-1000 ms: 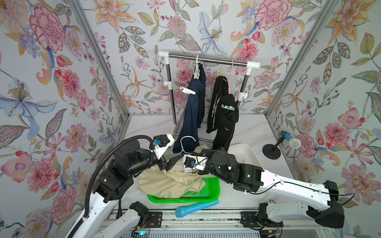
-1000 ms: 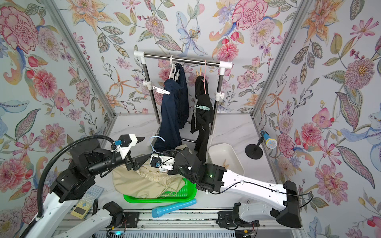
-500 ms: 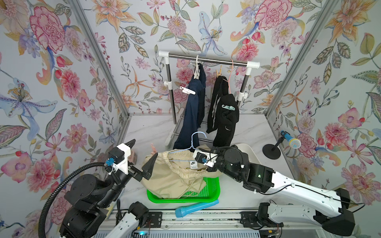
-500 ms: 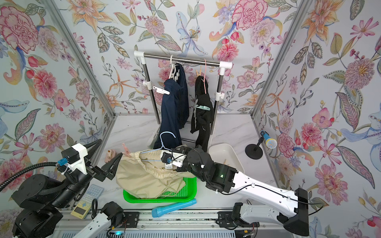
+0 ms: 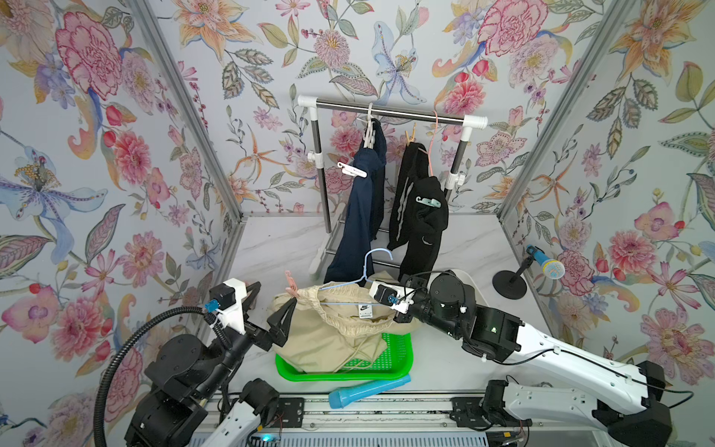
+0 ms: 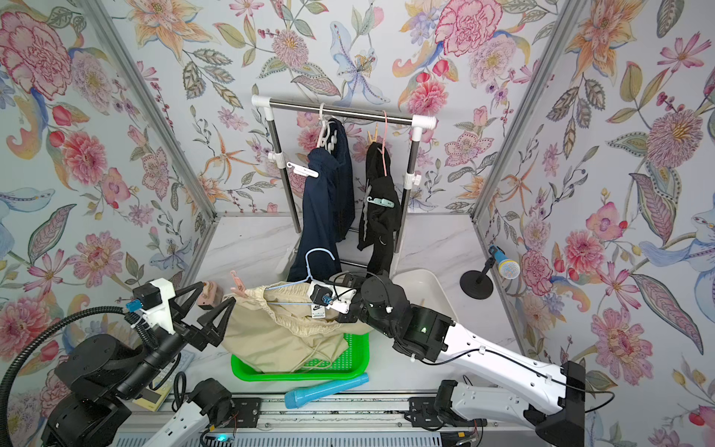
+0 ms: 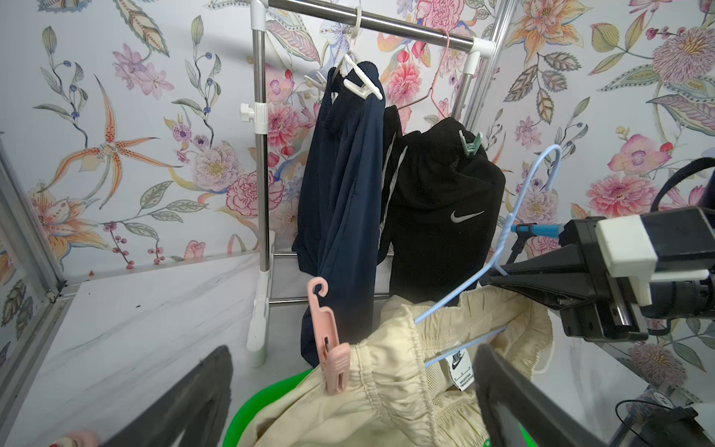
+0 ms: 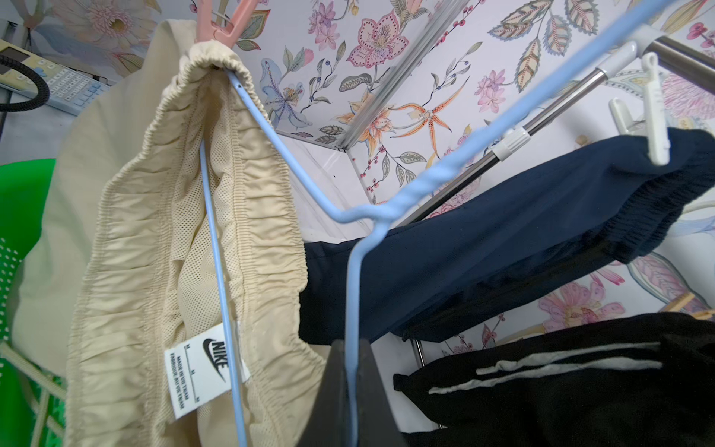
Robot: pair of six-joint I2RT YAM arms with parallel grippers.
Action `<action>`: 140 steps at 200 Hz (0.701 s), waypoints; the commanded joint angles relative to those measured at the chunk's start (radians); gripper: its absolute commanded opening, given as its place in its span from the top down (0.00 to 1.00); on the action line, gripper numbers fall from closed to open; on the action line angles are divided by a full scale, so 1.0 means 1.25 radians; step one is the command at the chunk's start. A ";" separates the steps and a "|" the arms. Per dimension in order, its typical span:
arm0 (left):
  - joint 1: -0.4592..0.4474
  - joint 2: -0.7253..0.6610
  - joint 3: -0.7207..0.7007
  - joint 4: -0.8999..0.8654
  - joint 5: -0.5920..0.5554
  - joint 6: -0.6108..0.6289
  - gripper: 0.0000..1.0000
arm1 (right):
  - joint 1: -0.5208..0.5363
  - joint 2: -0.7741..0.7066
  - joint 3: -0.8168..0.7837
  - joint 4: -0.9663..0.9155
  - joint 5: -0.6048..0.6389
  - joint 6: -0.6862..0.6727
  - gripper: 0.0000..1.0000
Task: Remove the clothespins securing shorts to the hanger
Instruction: Adjust the hanger in the basket.
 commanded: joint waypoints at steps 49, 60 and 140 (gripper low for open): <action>-0.011 0.063 -0.028 0.060 0.066 0.004 0.01 | -0.019 -0.041 -0.012 0.040 -0.056 0.039 1.00; -0.010 0.085 -0.026 0.071 0.077 0.016 0.01 | -0.020 -0.039 -0.013 0.039 -0.060 0.038 1.00; -0.009 0.169 0.001 0.079 0.124 0.088 0.01 | -0.040 -0.045 -0.008 0.033 -0.093 0.058 1.00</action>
